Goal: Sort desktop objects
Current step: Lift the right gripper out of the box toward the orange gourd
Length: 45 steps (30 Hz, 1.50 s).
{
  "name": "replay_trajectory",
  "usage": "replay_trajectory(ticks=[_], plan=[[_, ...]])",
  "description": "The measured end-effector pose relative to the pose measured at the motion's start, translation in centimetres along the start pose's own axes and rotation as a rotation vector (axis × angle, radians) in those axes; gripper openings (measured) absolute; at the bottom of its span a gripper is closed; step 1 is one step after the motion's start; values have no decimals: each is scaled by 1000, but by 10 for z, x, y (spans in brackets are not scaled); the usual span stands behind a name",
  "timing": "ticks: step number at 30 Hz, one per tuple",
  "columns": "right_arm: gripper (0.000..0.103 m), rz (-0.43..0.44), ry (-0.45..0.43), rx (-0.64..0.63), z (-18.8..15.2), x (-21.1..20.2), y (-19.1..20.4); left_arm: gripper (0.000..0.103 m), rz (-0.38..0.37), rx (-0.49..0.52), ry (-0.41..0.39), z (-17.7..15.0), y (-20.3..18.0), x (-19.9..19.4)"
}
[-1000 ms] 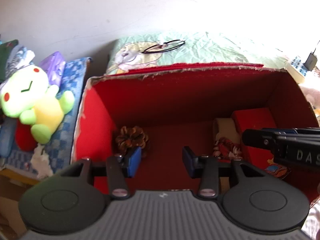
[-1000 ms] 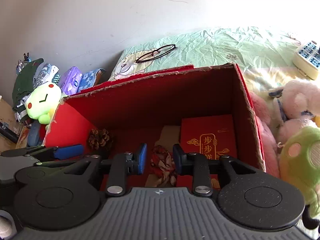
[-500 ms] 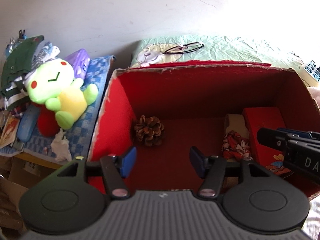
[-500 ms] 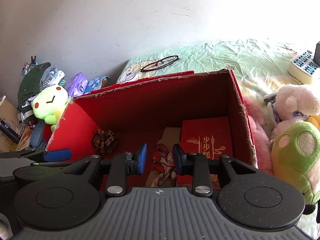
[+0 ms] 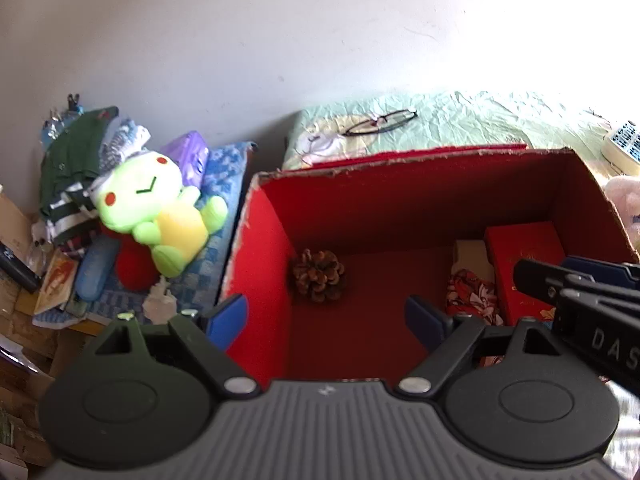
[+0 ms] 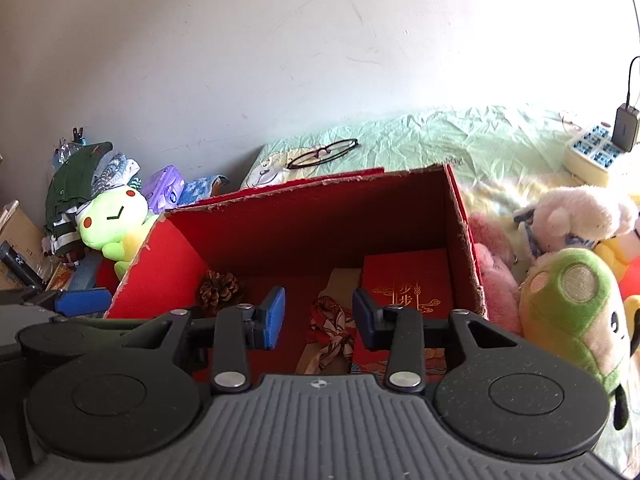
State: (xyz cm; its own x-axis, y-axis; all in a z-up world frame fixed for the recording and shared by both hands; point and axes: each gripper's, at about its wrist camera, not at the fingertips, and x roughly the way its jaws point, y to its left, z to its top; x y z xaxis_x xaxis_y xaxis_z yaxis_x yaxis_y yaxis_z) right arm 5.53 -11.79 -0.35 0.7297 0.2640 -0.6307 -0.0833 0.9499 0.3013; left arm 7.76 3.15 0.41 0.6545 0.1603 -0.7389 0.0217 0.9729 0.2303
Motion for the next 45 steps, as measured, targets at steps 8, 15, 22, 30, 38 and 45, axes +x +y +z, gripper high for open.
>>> replay_trajectory(ticks=[8, 15, 22, 30, 38, 45], plan=[[43, -27, -16, -65, -3, -18, 14, 88, 20, 8, -28, -4, 3, -14], [42, -4, -50, -52, -7, -32, 17, 100, 69, 19, -38, -8, 5, -20], [42, 15, -57, -35, -12, -47, 17, 101, 80, 27, -59, -10, 8, -30], [42, 5, -76, -79, -23, -71, 12, 101, 66, 29, -55, -11, 8, -36], [42, -10, -43, -81, -38, -77, 2, 102, 69, 20, -51, -16, 12, -42], [42, 35, 25, -41, -47, -64, -3, 102, 102, 4, -45, -23, 18, -47]])
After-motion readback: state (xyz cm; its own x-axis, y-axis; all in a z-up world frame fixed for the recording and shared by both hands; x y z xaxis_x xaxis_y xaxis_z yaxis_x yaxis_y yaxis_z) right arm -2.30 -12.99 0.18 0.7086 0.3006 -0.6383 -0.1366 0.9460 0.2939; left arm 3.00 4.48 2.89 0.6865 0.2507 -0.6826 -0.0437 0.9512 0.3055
